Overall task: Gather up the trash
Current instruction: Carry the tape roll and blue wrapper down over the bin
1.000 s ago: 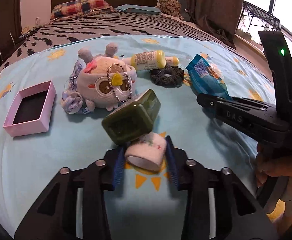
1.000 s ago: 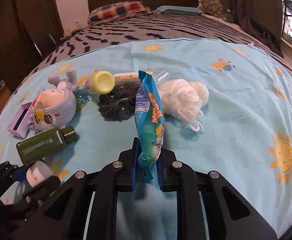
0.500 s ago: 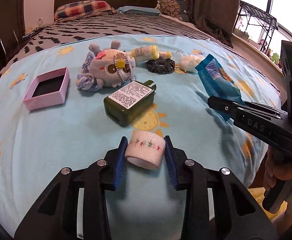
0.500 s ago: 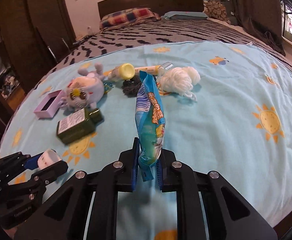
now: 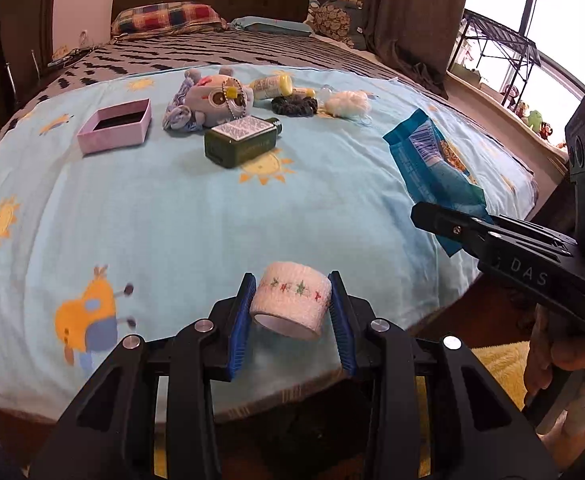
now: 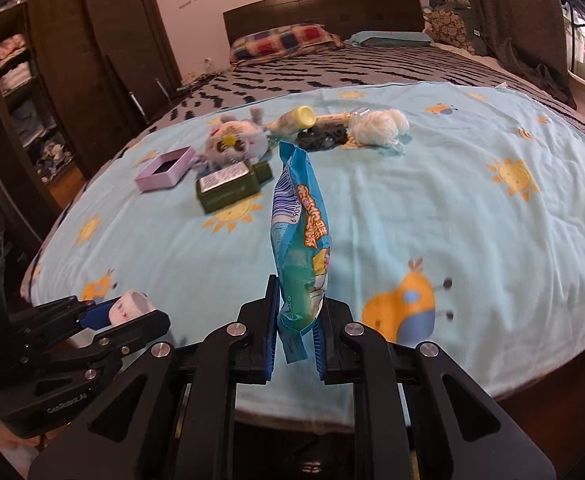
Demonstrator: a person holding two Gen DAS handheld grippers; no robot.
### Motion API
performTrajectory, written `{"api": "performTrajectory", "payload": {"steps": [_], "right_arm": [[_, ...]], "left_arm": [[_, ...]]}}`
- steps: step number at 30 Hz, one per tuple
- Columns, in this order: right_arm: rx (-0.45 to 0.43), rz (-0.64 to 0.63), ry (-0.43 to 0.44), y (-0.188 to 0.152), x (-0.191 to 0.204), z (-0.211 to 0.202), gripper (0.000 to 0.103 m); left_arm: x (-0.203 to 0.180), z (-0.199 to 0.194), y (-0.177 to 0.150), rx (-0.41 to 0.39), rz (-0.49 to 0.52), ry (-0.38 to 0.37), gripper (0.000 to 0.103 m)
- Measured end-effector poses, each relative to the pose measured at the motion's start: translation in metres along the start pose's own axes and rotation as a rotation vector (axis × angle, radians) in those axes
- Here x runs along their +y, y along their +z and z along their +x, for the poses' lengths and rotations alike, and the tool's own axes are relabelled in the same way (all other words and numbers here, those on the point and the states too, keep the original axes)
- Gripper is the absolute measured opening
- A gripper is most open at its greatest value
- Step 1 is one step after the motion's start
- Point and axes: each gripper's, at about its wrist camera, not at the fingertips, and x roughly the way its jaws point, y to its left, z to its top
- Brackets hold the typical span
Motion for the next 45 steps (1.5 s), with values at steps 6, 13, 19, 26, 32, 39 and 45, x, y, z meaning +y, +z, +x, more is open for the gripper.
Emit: {"api": "performTrajectory", "payload": {"steps": [6,13,19,26,32,39,45], "right_arm": [[0.007,-0.023,0.010,-0.028,0.011,-0.018,0.016],[0.033,-0.011,0.008,-0.061,0.014,-0.027,0.016],[0.098,0.009,0.017,-0.093,0.011,-0.022,0.016],[0.205,0.036,0.039,-0.130,0.009,-0.004,0.016],[0.318,0.061,0.027,-0.158,0.000,0.026,0.016],[0.409,0.099,0.014,-0.181,-0.013,0.057,0.016],[0.454,0.117,-0.010,-0.197,-0.020,0.075,0.016]], "left_arm": [[-0.005,-0.015,-0.029,0.000,0.007,-0.005,0.035],[-0.008,-0.017,-0.063,0.023,0.011,-0.006,0.035],[-0.008,-0.008,-0.088,0.064,-0.003,-0.007,0.035],[-0.006,0.012,-0.113,0.132,-0.006,-0.003,0.035],[-0.002,0.029,-0.132,0.187,-0.006,0.014,0.035],[-0.005,0.057,-0.156,0.286,-0.004,-0.001,0.035],[-0.009,0.077,-0.172,0.356,0.001,-0.021,0.035]]}}
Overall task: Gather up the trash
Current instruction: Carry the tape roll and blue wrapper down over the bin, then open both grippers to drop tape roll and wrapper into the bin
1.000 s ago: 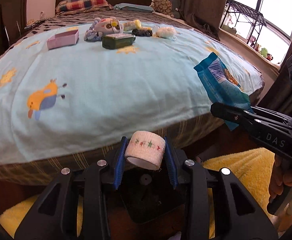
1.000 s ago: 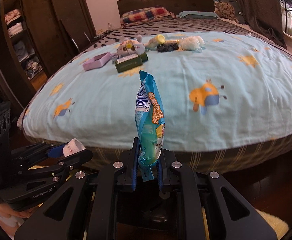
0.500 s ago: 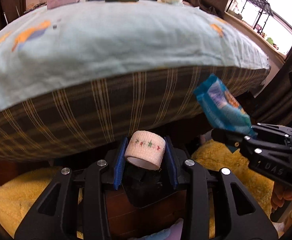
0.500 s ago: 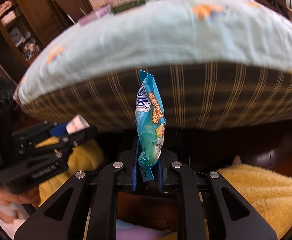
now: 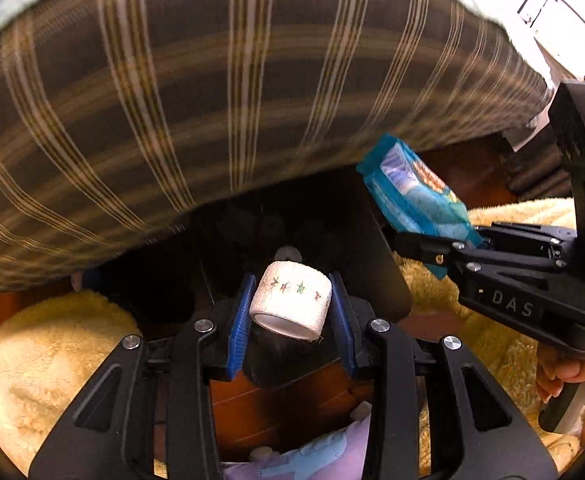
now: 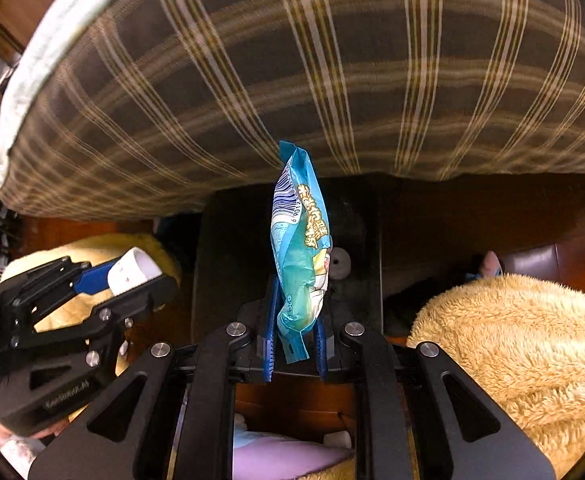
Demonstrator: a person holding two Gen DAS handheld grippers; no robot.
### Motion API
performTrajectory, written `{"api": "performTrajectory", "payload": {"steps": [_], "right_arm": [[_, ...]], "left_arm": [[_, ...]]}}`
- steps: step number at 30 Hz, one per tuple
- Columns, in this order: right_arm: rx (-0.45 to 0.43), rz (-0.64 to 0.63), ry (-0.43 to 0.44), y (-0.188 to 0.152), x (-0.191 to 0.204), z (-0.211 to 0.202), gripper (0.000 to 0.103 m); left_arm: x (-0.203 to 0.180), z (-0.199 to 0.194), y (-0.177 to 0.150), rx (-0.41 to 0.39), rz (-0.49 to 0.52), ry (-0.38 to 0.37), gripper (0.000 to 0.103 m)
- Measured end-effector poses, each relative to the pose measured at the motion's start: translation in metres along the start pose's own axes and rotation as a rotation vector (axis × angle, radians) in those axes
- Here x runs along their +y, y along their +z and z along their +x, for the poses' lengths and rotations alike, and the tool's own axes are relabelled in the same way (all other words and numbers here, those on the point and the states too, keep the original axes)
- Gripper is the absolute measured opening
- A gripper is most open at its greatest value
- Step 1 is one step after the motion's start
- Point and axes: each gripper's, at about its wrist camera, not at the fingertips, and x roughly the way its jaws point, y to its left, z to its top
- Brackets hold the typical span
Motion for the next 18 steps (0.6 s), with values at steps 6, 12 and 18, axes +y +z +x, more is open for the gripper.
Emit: {"api": "performTrajectory", "payload": {"steps": [6,12,18], "right_arm": [[0.000,0.000,-0.008,0.008,0.004,0.007,0.019],[0.015,0.002,0.004,0.015,0.012,0.010,0.020],[-0.005,0.021,0.014,0.025,0.012,0.004,0.043]], "left_arm": [[0.004,0.018,-0.005,0.059,-0.020,-0.011,0.035],[0.012,0.020,-0.003,0.065,-0.037,-0.015,0.039],[0.014,0.020,-0.001,0.069,-0.050,-0.011,0.043]]}}
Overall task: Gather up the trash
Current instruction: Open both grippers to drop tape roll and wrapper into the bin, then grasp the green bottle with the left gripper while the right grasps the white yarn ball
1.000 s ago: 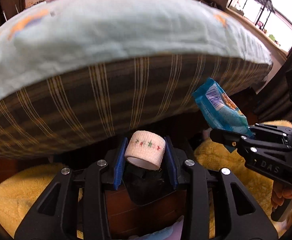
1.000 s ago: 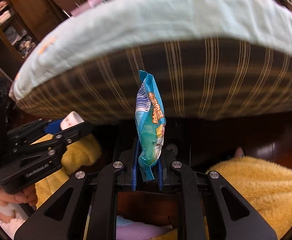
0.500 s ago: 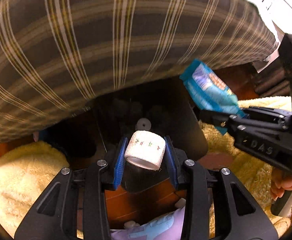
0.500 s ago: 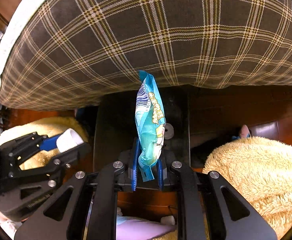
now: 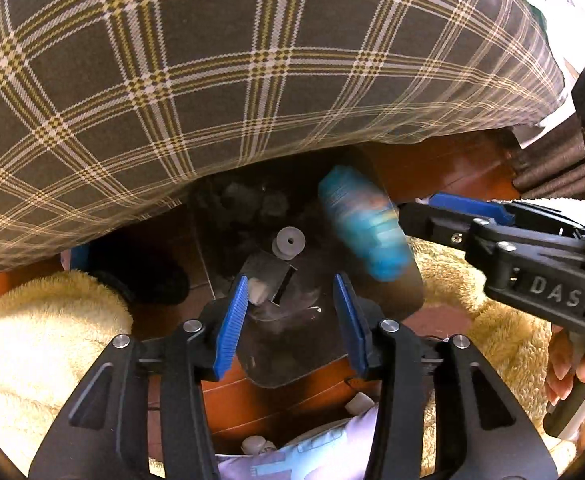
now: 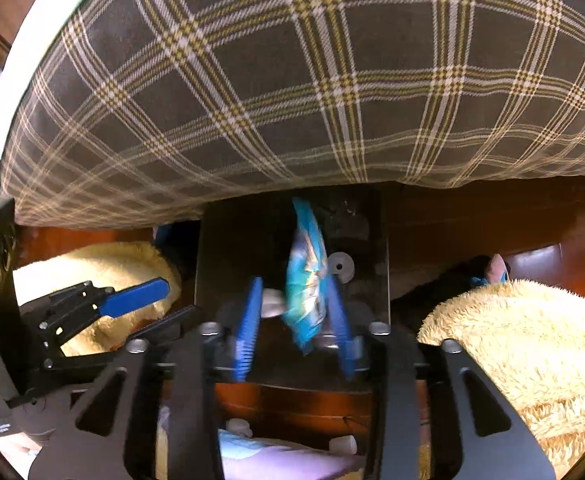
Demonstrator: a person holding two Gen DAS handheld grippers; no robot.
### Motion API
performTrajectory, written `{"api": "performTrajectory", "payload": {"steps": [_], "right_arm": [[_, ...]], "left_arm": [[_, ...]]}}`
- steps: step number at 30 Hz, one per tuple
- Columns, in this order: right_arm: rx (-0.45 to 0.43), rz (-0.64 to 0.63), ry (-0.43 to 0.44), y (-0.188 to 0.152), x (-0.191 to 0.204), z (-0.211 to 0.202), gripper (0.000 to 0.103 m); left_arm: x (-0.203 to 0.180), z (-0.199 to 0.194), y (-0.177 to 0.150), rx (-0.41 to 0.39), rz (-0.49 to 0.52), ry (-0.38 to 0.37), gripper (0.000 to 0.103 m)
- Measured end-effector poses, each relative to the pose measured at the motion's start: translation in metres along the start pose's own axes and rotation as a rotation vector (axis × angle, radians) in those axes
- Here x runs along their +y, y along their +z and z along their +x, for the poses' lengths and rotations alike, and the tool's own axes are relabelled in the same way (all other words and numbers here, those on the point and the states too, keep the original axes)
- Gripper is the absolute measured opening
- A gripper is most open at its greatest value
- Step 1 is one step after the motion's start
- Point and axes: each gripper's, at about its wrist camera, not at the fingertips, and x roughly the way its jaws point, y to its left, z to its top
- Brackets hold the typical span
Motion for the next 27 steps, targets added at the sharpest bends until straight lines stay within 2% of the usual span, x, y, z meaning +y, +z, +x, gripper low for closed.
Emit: {"api": "performTrajectory", "payload": {"steps": [5,8,11,13,19,24,27], "right_arm": [[-0.034,0.016,-0.003,0.003,-0.003,-0.011,0.049],[-0.065,0.025,-0.011,0.006,-0.006,-0.023,0.059],[-0.100,0.037,-0.012,0.009,-0.008,-0.036,0.070],[-0.130,0.051,-0.009,0.011,-0.009,-0.046,0.086],[-0.239,0.043,-0.010,0.021,-0.005,-0.091,0.096],[-0.355,0.009,-0.028,0.040,-0.002,-0.135,0.098],[-0.390,-0.008,-0.048,0.057,-0.002,-0.148,0.098]], "left_arm": [[0.002,-0.008,0.002,-0.025,0.005,0.019,0.051],[0.003,-0.018,0.004,-0.054,0.011,0.037,0.057],[0.002,-0.033,0.006,-0.094,0.020,0.062,0.068],[0.000,-0.044,0.008,-0.123,0.027,0.083,0.081],[-0.002,-0.090,0.016,-0.242,0.057,0.135,0.091],[0.003,-0.130,0.031,-0.329,0.047,0.134,0.094],[0.005,-0.153,0.045,-0.384,0.036,0.130,0.095]]}}
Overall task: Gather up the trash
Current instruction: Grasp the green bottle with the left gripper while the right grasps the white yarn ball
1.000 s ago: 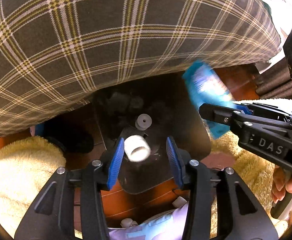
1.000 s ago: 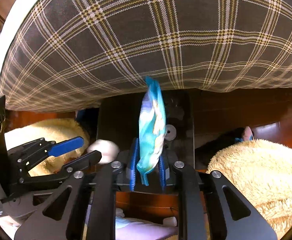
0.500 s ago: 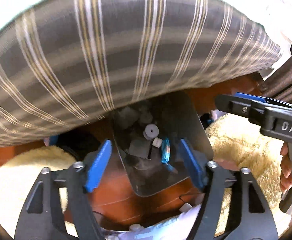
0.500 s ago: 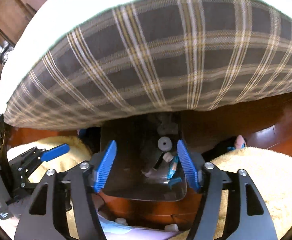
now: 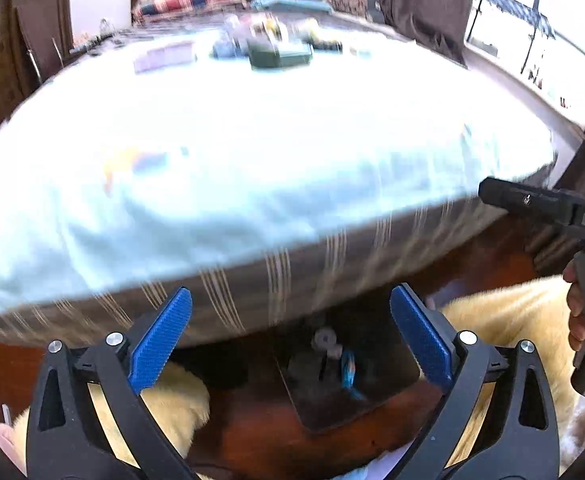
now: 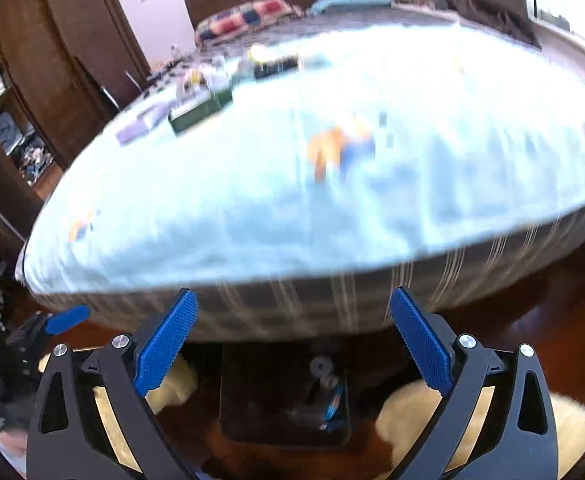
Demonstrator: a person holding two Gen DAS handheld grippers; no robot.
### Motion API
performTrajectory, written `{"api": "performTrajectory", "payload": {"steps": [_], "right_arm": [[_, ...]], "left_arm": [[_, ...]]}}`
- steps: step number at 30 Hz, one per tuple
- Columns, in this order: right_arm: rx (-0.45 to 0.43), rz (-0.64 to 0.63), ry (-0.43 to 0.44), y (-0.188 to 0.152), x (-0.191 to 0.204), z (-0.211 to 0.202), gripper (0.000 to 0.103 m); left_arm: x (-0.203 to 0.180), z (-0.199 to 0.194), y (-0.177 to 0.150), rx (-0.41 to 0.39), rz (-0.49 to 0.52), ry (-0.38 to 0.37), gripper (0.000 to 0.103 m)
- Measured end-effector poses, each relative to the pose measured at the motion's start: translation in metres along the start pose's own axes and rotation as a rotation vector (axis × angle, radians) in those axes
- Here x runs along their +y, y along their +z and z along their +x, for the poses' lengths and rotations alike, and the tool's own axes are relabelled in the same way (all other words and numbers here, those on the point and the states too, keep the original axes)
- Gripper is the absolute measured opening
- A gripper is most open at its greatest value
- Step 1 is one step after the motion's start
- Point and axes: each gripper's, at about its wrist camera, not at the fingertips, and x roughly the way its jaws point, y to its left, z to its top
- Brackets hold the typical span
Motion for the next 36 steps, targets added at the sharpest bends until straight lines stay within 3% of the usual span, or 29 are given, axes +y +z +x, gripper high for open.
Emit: {"api": "performTrajectory", "payload": {"steps": [9,16,23,29,36], "right_arm": [[-0.070,-0.019,-0.023,0.064,-0.003,0.005,0.098],[-0.090,-0.025,-0.053,0.116,-0.011,0.032,0.098],[-0.067,-0.020,-0.101,0.167,-0.022,0.076,0.098],[-0.047,0.005,-0.107,0.202,-0.028,0.114,0.097],[-0.029,0.026,-0.117,0.230,-0.036,0.147,0.095]], "left_arm": [[0.010,-0.002,0.060,-0.079,-0.004,0.022,0.095],[0.017,0.022,0.105,-0.100,0.000,0.022,0.095],[0.022,0.063,0.148,-0.067,-0.042,0.011,0.095],[0.020,0.091,0.172,-0.043,-0.015,0.010,0.094],[0.016,0.120,0.192,-0.014,0.018,-0.007,0.077]]}}
